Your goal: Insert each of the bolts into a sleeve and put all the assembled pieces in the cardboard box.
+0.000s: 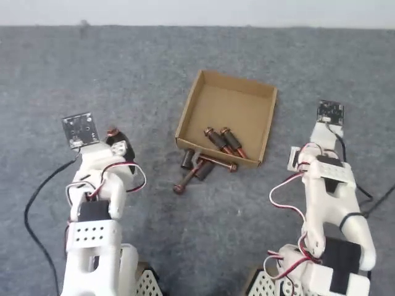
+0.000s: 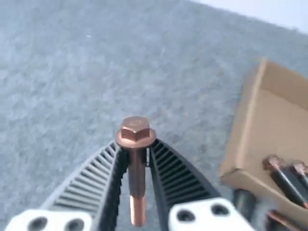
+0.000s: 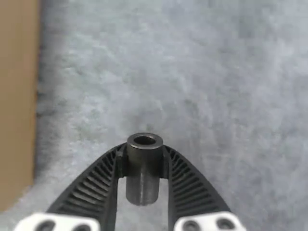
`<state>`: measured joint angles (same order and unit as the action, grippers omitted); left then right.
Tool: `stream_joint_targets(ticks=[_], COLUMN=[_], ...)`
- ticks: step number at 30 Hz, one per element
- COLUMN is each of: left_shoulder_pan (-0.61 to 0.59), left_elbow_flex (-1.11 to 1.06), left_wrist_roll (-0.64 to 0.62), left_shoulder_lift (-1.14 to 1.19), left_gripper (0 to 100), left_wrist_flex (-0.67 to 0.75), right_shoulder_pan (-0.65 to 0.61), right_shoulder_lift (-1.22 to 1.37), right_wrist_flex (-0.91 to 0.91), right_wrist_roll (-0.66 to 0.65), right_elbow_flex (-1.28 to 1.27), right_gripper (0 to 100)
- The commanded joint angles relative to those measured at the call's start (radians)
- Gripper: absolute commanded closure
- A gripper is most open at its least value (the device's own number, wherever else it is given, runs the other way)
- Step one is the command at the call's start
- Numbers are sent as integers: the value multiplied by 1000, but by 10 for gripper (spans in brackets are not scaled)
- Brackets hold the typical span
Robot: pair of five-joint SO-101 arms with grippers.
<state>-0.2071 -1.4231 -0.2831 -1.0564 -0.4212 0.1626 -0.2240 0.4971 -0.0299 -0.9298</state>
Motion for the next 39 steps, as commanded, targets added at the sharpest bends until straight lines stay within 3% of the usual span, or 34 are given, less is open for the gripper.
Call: stream_joint_targets(ticks=[1,8,15,28,39], left_shoulder_pan=[-35,-32,-32,-31,-31], left_elbow_flex=[10,8,-22,-39,-45], left_wrist_roll=[43,11,14,11,15], left_shoulder_lift=[-35,-35,-34,-34,-34], left_gripper=[987,987,987,987,987], left_wrist_flex=[61,66,110,144,146], right_shoulder_pan=[-30,-159,-300,-565,-639], right_shoulder_lift=[-90,-280,-306,-288,65], right_wrist_flex=[-65,-160,-255,-871,-1391], right_wrist_roll=[2,2,2,2,2], right_elbow_flex=[72,64,40,-236,-245], right_gripper=[992,992,992,992,992])
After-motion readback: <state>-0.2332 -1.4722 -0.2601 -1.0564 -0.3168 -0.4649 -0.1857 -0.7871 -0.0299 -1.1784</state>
